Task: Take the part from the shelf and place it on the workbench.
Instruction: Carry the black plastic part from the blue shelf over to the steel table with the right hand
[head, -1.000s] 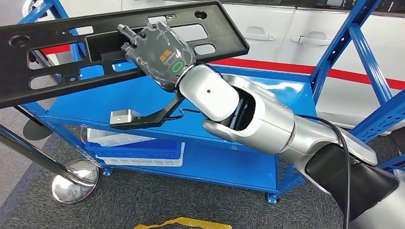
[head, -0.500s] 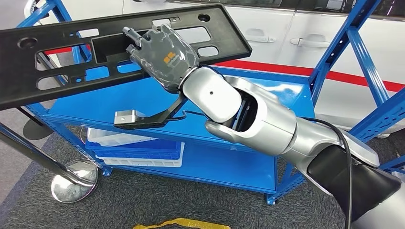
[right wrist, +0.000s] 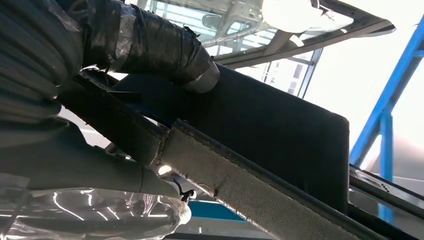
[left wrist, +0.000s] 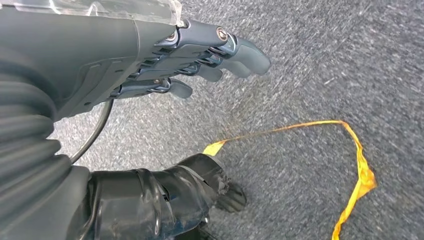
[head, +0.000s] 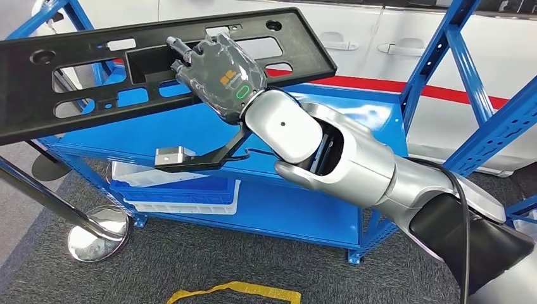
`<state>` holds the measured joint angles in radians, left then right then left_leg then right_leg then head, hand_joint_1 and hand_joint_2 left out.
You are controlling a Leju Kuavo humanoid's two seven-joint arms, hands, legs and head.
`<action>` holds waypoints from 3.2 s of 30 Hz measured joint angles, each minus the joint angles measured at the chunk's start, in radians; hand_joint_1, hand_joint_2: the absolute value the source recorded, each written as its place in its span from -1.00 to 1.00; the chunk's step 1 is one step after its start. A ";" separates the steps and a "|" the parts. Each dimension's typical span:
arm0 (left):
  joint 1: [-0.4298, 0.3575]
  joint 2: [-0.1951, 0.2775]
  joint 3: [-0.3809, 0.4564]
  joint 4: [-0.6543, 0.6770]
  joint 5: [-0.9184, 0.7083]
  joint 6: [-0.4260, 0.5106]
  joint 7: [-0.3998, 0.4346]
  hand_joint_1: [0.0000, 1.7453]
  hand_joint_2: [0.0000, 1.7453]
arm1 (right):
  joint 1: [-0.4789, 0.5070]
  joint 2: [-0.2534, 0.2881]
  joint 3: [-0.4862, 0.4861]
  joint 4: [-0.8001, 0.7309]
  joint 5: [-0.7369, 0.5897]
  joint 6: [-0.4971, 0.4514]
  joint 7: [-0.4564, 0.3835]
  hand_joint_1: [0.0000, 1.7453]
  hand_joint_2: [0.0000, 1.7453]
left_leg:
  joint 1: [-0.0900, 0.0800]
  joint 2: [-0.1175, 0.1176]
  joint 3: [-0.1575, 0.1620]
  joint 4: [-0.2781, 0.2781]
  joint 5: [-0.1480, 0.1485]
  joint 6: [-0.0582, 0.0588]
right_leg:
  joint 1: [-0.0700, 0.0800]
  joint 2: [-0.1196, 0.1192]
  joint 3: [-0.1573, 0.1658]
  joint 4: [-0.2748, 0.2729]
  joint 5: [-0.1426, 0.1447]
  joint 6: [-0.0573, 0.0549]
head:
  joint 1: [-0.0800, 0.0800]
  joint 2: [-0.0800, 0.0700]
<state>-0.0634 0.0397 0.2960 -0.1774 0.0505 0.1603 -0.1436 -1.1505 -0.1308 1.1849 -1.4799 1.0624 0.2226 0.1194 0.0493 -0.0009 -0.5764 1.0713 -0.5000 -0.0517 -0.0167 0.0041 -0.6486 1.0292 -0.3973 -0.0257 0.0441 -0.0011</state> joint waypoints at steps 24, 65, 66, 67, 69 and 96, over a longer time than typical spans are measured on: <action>-0.001 -0.004 0.000 0.000 -0.006 0.003 0.006 -1.00 1.00 | -0.005 -0.004 0.000 -0.003 -0.006 -0.001 -0.003 1.00 1.00 | -0.037 -0.004 -0.134 0.040 0.022 0.033 | 0.033 -0.014 0.096 -0.065 -0.021 -0.043 | 0.002 0.000; -0.008 -0.010 -0.001 0.001 -0.022 0.013 0.052 -1.00 1.00 | 0.033 -0.001 0.009 0.055 -0.045 -0.025 -0.016 1.00 1.00 | -0.016 -0.017 0.008 -0.023 -0.002 -0.007 | 0.030 -0.015 -0.053 0.008 0.047 -0.004 | 0.006 0.000; -0.006 -0.010 -0.001 0.001 -0.022 0.014 0.054 -1.00 1.00 | 0.035 0.000 0.009 0.058 -0.045 -0.027 -0.016 1.00 1.00 | -0.015 -0.019 -0.003 -0.015 0.004 0.004 | 0.031 -0.013 -0.059 0.011 0.054 -0.003 | 0.008 0.000; -0.004 -0.012 -0.001 0.001 -0.022 0.016 0.055 -1.00 1.00 | 0.036 0.000 0.010 0.062 -0.046 -0.029 -0.017 1.00 1.00 | -0.013 -0.018 -0.011 -0.012 0.008 0.010 | 0.031 -0.011 -0.067 0.016 0.051 0.000 | 0.007 0.000; -0.001 -0.015 -0.001 0.002 -0.021 0.017 0.057 -1.00 1.00 | 0.041 0.000 0.011 0.069 -0.046 -0.031 -0.018 1.00 1.00 | -0.013 -0.016 -0.032 -0.007 0.021 0.023 | 0.029 -0.009 -0.089 0.069 -0.002 0.009 | 0.013 0.000; -0.008 -0.014 -0.001 0.002 -0.027 0.011 0.051 -1.00 1.00 | 0.034 0.027 0.013 0.118 -0.048 -0.039 -0.033 1.00 1.00 | 0.005 -0.008 -0.022 0.042 0.011 -0.073 | 0.017 -0.026 -0.070 0.021 0.052 -0.014 | 0.023 0.000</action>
<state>-0.0719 0.0256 0.2949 -0.1755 0.0239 0.1711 -0.0930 -1.1164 -0.1039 1.1980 -1.3620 1.0147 0.1832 0.0869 0.0541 -0.0087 -0.5988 1.1131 -0.4894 -0.1252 0.0002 -0.0217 -0.7189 1.0507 -0.3457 -0.0401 0.0672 -0.0011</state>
